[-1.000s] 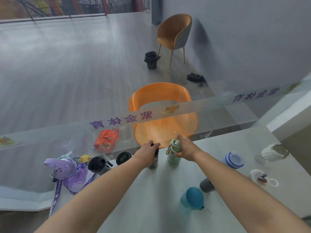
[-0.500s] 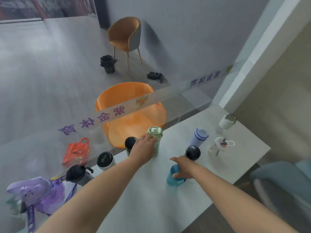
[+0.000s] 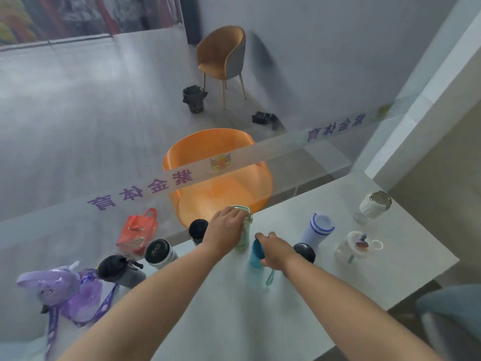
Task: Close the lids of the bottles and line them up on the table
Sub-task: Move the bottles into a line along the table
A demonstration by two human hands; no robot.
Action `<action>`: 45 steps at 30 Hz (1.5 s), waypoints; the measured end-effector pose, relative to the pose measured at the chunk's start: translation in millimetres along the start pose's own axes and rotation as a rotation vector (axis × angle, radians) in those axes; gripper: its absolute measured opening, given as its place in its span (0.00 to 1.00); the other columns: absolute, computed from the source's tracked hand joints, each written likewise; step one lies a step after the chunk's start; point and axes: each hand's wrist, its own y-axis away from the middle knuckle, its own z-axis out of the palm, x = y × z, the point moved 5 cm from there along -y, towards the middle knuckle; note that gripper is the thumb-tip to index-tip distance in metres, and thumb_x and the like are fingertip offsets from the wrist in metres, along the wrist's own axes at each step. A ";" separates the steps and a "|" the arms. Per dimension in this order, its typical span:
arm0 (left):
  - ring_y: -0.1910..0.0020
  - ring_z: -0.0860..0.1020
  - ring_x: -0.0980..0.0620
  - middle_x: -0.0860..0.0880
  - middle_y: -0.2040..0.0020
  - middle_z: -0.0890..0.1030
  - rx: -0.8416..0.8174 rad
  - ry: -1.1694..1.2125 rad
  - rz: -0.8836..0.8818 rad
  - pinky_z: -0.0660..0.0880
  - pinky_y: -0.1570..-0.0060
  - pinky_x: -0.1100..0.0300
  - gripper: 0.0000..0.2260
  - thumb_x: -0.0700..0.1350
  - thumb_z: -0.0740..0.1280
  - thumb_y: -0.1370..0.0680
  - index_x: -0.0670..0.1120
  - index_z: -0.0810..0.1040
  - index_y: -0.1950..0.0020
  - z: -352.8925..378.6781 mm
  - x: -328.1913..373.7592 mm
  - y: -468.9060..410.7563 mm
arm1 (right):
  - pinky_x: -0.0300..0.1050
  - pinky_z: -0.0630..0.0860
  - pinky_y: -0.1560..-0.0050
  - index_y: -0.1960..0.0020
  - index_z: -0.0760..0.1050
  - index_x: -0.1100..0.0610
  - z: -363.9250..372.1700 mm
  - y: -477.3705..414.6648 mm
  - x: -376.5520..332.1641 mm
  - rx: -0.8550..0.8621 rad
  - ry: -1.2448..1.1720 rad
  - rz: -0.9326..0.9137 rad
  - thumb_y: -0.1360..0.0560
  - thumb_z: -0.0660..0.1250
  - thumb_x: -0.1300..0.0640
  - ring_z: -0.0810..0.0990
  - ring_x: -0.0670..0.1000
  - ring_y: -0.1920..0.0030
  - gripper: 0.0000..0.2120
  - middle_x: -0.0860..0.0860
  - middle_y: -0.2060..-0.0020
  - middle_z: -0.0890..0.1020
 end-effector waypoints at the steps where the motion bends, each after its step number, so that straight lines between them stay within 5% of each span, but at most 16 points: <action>1: 0.46 0.78 0.43 0.48 0.45 0.81 -0.009 -0.010 -0.066 0.76 0.52 0.50 0.09 0.41 0.68 0.25 0.46 0.78 0.45 6.1 -3.4 -5.6 | 0.55 0.80 0.47 0.30 0.63 0.51 -9.2 -12.6 4.7 -0.001 0.017 -0.007 0.28 0.70 0.57 0.79 0.64 0.48 0.28 0.59 0.42 0.71; 10: 0.42 0.70 0.43 0.48 0.43 0.76 -0.050 -0.153 -0.373 0.74 0.45 0.49 0.16 0.55 0.58 0.22 0.49 0.75 0.40 45.3 -5.1 -36.8 | 0.53 0.78 0.44 0.27 0.63 0.50 -57.3 -91.9 68.3 0.002 0.062 -0.160 0.28 0.71 0.55 0.78 0.62 0.46 0.32 0.59 0.41 0.72; 33: 0.31 0.66 0.43 0.45 0.29 0.70 -0.127 -0.107 -0.468 0.69 0.34 0.46 0.21 0.54 0.60 0.20 0.47 0.68 0.29 53.7 1.9 -30.4 | 0.54 0.76 0.39 0.26 0.61 0.47 -69.4 -124.5 75.4 -0.079 0.097 -0.274 0.29 0.74 0.52 0.75 0.61 0.39 0.36 0.58 0.37 0.71; 37: 0.35 0.71 0.43 0.45 0.36 0.76 -0.064 -0.144 -0.340 0.71 0.37 0.46 0.15 0.49 0.62 0.20 0.45 0.74 0.35 45.8 7.7 -35.7 | 0.55 0.74 0.36 0.22 0.55 0.47 -76.9 -104.7 75.7 -0.014 0.112 -0.289 0.27 0.72 0.44 0.71 0.59 0.34 0.41 0.56 0.33 0.70; 41: 0.46 0.79 0.45 0.48 0.50 0.84 0.014 -0.135 -0.128 0.74 0.43 0.49 0.08 0.39 0.67 0.24 0.45 0.79 0.45 33.9 30.6 -45.2 | 0.52 0.72 0.35 0.27 0.66 0.50 -89.5 -64.5 80.4 0.084 0.040 -0.295 0.24 0.68 0.45 0.73 0.57 0.35 0.28 0.52 0.36 0.74; 45: 0.49 0.80 0.44 0.48 0.55 0.85 -0.035 -0.128 -0.072 0.73 0.45 0.51 0.11 0.37 0.67 0.26 0.45 0.80 0.45 30.4 49.0 -53.7 | 0.50 0.70 0.31 0.26 0.67 0.51 -78.0 -15.2 91.7 0.016 0.012 -0.230 0.23 0.66 0.44 0.73 0.54 0.32 0.27 0.52 0.31 0.73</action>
